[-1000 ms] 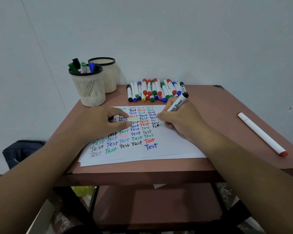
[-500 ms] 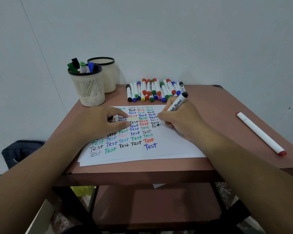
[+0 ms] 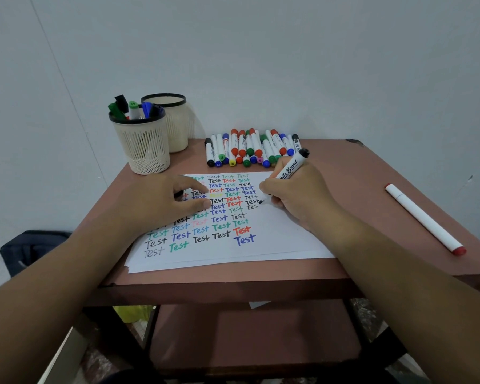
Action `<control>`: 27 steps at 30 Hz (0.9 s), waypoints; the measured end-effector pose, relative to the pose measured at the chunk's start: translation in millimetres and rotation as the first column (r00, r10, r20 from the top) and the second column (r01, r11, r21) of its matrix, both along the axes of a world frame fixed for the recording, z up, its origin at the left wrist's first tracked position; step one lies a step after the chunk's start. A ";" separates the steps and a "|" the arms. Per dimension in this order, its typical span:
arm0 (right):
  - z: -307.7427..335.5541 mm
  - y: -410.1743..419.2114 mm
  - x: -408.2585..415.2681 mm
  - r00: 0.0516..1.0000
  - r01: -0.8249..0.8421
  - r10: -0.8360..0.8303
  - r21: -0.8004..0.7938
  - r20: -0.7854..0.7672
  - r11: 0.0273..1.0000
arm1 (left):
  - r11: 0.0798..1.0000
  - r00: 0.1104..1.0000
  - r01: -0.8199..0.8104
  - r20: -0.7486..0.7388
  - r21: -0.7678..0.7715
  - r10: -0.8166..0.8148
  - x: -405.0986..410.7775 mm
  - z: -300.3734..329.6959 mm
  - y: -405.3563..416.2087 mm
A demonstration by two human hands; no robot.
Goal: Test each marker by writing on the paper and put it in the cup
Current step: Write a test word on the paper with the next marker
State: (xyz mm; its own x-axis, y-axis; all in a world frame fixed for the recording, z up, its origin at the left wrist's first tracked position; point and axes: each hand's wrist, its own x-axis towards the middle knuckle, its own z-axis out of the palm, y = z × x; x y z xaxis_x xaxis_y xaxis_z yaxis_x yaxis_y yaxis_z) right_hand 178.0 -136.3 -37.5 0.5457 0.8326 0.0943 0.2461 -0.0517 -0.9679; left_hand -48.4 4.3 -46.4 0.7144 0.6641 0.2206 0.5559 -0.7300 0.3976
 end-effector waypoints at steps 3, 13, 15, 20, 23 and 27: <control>0.3 -0.2 -0.6 1.000 0.000 0.000 -0.017 0.007 1.000 | 1.000 1.000 -0.002 0.008 0.004 0.002 -0.4 -0.7 -0.1; 1.1 -1.6 -0.7 1.000 -0.002 0.001 -0.026 -0.023 1.000 | 1.000 1.000 -0.017 -0.006 0.019 0.017 1.2 2.2 -3.7; 1.6 -2.2 -1.3 1.000 -0.010 0.010 -0.019 -0.023 1.000 | 1.000 1.000 -0.020 -0.008 0.024 0.020 1.8 1.2 -3.4; -0.3 -1.2 -1.3 0.999 -0.002 0.004 -0.043 0.041 0.999 | 0.998 0.999 -0.035 -0.032 0.050 0.036 0.0 1.6 -5.0; -0.5 -0.2 1.0 0.999 0.016 -0.016 0.009 0.035 1.000 | 0.999 0.998 -0.031 0.062 0.013 0.031 -1.0 -1.6 -3.6; 1.5 0.2 1.5 0.995 0.045 -0.033 0.138 -0.090 0.989 | 0.998 0.975 -0.016 0.221 -0.057 0.028 0.8 -9.7 4.6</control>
